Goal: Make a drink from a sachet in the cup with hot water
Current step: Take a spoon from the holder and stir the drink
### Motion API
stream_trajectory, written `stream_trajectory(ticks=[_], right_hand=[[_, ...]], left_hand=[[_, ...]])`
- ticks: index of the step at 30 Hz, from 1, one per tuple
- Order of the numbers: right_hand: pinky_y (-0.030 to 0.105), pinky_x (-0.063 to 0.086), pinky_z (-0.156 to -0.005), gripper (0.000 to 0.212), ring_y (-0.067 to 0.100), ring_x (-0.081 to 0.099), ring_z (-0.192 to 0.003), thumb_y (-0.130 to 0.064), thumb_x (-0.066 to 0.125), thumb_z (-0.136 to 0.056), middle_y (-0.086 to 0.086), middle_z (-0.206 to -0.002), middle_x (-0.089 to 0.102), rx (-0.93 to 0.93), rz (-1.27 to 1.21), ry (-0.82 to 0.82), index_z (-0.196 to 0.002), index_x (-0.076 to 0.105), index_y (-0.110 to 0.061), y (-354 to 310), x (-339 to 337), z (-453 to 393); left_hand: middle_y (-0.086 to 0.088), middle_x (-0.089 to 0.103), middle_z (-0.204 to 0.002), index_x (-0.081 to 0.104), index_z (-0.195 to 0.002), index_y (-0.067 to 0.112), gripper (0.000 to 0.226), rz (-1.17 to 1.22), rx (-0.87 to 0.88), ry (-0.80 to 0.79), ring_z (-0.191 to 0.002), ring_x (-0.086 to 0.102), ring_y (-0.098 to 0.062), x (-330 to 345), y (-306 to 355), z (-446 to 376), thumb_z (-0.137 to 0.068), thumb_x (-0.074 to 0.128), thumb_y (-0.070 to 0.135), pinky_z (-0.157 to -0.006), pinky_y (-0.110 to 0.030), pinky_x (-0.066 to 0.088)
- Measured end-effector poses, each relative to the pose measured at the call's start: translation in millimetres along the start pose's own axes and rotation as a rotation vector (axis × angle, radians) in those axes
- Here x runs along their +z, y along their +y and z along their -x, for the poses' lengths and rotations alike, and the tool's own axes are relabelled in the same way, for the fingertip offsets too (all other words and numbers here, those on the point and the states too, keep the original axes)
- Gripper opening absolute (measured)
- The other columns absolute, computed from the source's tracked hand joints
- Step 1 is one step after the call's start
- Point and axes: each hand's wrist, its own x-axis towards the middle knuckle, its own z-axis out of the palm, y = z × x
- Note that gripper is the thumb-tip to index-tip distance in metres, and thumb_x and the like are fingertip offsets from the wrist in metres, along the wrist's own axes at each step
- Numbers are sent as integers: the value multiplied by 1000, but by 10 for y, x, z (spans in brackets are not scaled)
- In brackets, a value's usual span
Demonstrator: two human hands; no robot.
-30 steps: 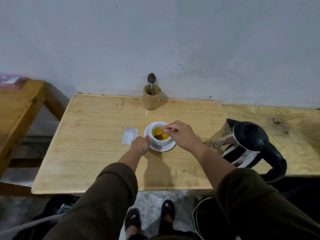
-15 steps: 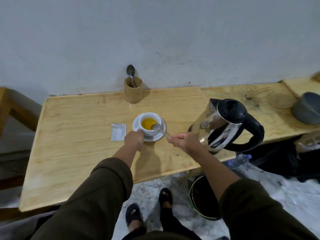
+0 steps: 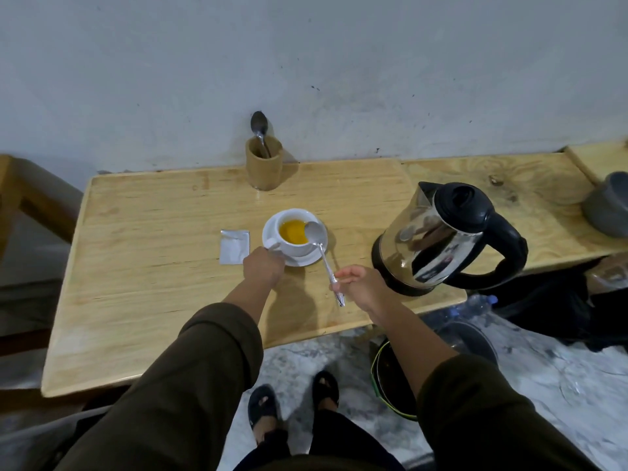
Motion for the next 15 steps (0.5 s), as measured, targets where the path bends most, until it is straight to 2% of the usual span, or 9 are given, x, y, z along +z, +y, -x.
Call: stream_trajectory(ticks=[3, 5, 7, 9, 12, 15], right_hand=[[29, 46, -72, 18, 15, 60, -74, -7, 72, -77, 5, -83, 67, 39, -76, 46, -72, 63, -22, -4, -57, -87], [35, 50, -75, 18, 23, 64, -83, -6, 71, -75, 13, -91, 71, 75, -129, 88, -69, 64, -21, 12, -102, -217], [43, 55, -85, 21, 31, 66, -95, -7, 71, -74, 15, -97, 71, 112, -131, 128, -64, 62, -23, 45, -133, -377], [41, 53, -89, 24, 30, 64, -96, -8, 70, -76, 11, -96, 69, 153, -102, 149, -63, 58, -24, 43, -153, -489], [28, 46, -70, 29, 20, 56, -79, -7, 68, -81, 2, -79, 60, 202, -75, 172, -62, 53, -24, 11, -178, -614], [29, 47, -64, 25, 21, 56, -78, -5, 69, -79, 4, -82, 60, 223, -53, 164, -63, 57, -20, 29, -147, -771]], left_hand=[[-16, 62, -123, 54, -124, 3, 37, 44, -24, 69, -118, 56, -31, 51, -26, -15, -94, 51, 23, -89, -34, 48], [-15, 64, -121, 54, -123, 5, 37, 61, -39, 103, -116, 57, -30, 80, -28, -26, -91, 54, 24, -83, -34, 48], [-14, 66, -118, 55, -123, 7, 38, 93, -51, 139, -113, 59, -31, 106, -22, -26, -89, 55, 25, -79, -33, 47], [-14, 66, -116, 56, -122, 7, 38, 102, -62, 166, -112, 60, -31, 135, -6, -22, -89, 55, 25, -81, -34, 48], [-13, 67, -114, 56, -120, 9, 38, 113, -83, 197, -108, 62, -31, 193, 10, -24, -87, 58, 26, -79, -32, 48], [-12, 67, -114, 56, -122, 11, 39, 111, -111, 236, -110, 61, -31, 240, 33, -35, -86, 59, 26, -81, -33, 48]])
